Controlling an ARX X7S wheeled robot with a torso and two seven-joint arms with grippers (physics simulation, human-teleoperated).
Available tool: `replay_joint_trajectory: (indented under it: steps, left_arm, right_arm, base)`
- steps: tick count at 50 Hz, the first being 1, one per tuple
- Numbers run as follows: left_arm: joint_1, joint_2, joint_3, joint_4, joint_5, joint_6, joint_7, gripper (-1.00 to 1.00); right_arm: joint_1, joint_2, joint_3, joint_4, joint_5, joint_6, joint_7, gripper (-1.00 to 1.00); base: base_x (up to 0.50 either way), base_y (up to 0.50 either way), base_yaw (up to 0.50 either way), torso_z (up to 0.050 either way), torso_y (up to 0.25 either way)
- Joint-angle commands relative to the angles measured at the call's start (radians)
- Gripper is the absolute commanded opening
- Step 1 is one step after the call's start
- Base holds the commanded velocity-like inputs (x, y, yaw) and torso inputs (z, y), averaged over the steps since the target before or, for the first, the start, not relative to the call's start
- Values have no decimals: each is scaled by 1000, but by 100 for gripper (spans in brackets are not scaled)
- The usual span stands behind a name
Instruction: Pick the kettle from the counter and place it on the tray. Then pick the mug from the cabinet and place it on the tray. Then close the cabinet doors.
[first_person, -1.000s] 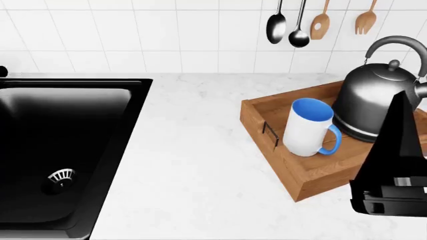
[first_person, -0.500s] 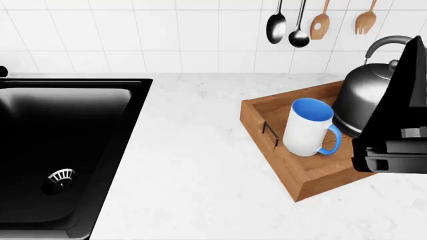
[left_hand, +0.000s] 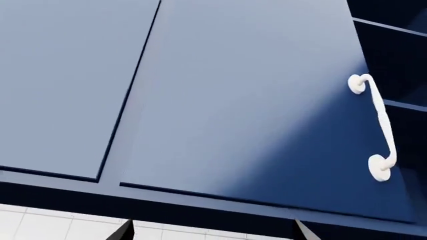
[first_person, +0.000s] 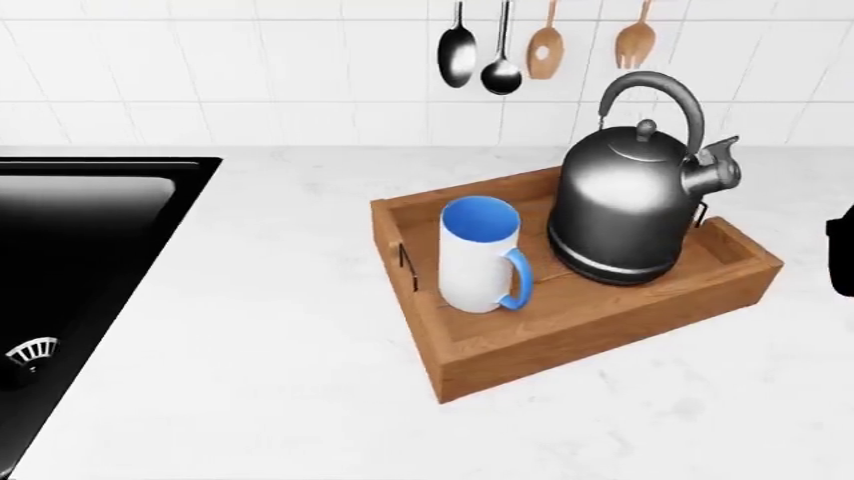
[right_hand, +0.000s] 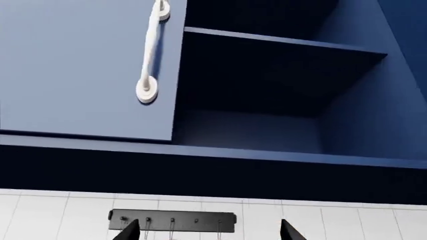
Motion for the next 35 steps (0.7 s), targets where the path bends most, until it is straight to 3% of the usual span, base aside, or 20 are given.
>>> replay_joint_trajectory:
  steps: [1, 35]
  left_arm:
    - [48, -4, -61, 25, -39, -5, -16, 100]
    - [87, 47, -117, 21, -50, -51, -6, 100]
  right_arm:
    - [-33, 24, 44, 0, -3, 9, -16, 100]
    - [-83, 24, 71, 0, -10, -26, -17, 100]
  base:
    - [1, -500, 0, 0, 0]
    - [1, -500, 0, 0, 0]
